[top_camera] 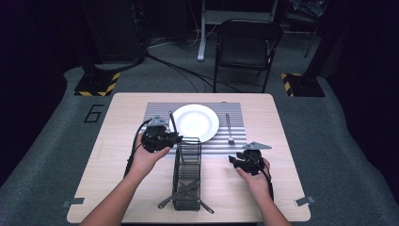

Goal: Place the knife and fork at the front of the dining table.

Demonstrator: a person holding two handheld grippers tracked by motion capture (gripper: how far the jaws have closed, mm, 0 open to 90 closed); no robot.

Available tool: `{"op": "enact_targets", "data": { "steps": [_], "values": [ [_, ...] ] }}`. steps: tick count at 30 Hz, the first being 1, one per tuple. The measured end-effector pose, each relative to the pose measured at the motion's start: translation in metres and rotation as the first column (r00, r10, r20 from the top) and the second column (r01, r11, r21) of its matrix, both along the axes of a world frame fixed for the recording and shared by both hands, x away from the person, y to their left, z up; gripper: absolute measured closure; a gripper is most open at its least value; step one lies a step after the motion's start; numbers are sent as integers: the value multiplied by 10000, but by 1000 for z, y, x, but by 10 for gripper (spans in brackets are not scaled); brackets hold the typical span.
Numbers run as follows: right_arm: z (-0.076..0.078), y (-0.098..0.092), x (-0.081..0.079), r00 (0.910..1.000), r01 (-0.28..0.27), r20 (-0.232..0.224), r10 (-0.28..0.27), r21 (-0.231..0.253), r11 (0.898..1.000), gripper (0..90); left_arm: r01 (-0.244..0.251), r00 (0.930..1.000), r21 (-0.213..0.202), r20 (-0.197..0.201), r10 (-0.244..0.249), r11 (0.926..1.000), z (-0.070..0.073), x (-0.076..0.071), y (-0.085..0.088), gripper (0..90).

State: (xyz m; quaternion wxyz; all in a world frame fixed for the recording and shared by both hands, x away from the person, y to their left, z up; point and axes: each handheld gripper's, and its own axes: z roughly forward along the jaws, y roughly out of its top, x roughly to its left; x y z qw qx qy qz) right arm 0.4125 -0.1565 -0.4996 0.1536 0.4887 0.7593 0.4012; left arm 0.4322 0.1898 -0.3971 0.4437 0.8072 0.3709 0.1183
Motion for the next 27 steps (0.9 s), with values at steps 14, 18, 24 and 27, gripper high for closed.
{"op": "enact_targets", "data": {
  "steps": [14, 18, 24, 27],
  "values": [
    [-2, 0, 1, 10000, 20, -58, -20, 48, 10000, 562, 122, 9994, 185, 310, -128, 9998, 3, -15, 0, 796],
    [-2, 0, 1, 10000, -8, -87, 8, 48, 10000, 562, 97, 9990, 161, 444, -104, 9998, 3, -18, -2, 804],
    [-3, 0, 1, 9999, 27, -112, -26, 101, 9999, 563, 139, 9988, -70, 477, -135, 9999, 1, -16, -8, 812],
    [-3, -1, 2, 10000, 6, -92, -5, 93, 10000, 562, 211, 9988, -131, 446, -205, 9997, 1, -16, -12, 816]
  ]
}}
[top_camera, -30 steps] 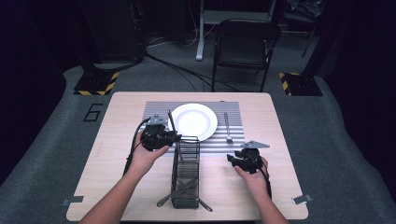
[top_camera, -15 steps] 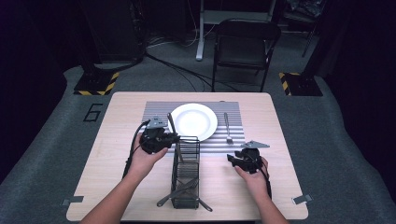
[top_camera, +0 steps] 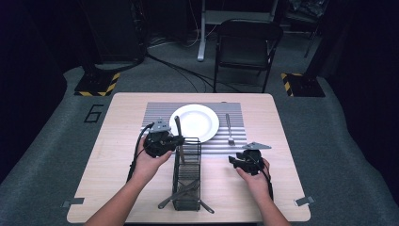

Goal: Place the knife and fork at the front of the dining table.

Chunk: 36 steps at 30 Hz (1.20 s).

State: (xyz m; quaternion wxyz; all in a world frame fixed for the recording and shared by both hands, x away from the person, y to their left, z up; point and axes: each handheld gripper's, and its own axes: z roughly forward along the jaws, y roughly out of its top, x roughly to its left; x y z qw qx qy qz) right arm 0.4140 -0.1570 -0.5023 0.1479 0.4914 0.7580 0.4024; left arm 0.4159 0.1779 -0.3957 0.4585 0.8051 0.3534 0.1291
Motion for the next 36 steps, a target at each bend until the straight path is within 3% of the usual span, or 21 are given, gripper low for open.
{"op": "enact_targets", "data": {
  "steps": [11, 36],
  "values": [
    [1, -2, 0, 10000, 64, -57, -63, 89, 9999, 563, 55, 10000, 106, 18, -55, 9999, 5, -2, -2, 822],
    [1, -2, 0, 10000, 82, -34, -82, 74, 9999, 562, -15, 9993, 163, 375, 9, 9999, 56, -10, 2, 823]
  ]
}}
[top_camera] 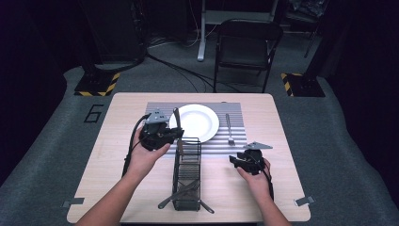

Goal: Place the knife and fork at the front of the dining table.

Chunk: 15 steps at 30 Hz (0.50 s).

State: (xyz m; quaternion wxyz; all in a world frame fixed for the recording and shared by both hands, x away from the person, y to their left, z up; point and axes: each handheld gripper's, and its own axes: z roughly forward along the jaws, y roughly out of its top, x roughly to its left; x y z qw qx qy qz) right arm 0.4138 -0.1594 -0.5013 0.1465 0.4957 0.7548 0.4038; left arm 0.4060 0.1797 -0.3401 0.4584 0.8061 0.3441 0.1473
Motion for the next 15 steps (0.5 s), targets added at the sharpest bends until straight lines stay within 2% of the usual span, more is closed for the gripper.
{"op": "enact_targets", "data": {
  "steps": [15],
  "values": [
    [0, 0, 0, 10000, 15, 43, -15, -21, 10000, 562, -55, 9990, -41, 443, 57, 10000, 42, -5, 4, 823]
  ]
}}
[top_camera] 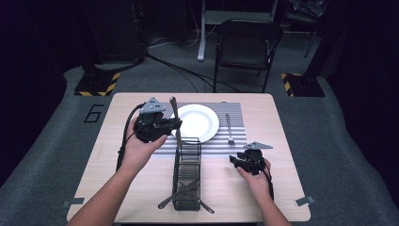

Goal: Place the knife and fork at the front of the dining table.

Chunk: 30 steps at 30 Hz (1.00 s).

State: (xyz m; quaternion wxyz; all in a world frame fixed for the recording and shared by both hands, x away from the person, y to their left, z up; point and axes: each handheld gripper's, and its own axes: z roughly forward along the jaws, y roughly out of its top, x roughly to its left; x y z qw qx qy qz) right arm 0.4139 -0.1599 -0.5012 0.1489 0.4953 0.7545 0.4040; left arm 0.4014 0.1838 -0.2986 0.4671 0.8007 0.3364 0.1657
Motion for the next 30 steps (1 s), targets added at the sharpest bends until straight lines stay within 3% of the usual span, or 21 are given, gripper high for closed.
{"op": "enact_targets", "data": {
  "steps": [16, 30],
  "values": [
    [0, 0, 0, 10000, 21, 18, -21, 9, 10000, 561, -371, 9993, 18, 51, 371, 9993, 12, 5, 17, 823],
    [0, 0, 0, 10000, -1, -5, 1, -3, 10000, 561, -954, 9953, -98, -149, 952, 9954, 0, 21, 35, 823]
  ]
}}
